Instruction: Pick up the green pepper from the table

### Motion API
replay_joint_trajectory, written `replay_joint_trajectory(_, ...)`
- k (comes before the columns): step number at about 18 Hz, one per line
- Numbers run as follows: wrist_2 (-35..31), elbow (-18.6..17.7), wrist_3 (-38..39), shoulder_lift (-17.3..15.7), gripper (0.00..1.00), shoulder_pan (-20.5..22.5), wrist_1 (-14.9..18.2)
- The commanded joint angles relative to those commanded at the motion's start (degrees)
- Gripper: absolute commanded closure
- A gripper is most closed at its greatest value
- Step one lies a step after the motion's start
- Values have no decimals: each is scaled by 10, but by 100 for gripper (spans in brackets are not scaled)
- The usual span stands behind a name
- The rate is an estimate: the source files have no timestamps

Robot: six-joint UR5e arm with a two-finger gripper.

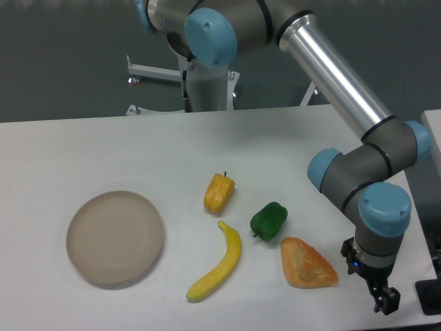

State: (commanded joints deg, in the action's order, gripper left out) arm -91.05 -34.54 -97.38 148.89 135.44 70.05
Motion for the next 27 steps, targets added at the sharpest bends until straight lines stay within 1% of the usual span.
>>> replay_joint_trajectory(9,4,-2,0,-4,0,-1,0)
replay_joint_trajectory(12,4,-17,0,-14,0,-1,0)
replay_joint_trajectory(16,4,-19,0,-18,0,-1,0)
replay_joint_trajectory(17,3,-26,0,-21,0,-1,0)
replay_joint_trajectory(19,2,-53,0,-40,0,-1,2)
replay_joint_trajectory(21,2,-95,0,-69,0,2,7)
replay_joint_trajectory(23,0,-128,1,-93,0,4,24)
replay_joint_trajectory(26,-4,-169,4,-126,0,5,63)
replay_joint_trajectory(27,-4,-189,17,-140,0,6,69)
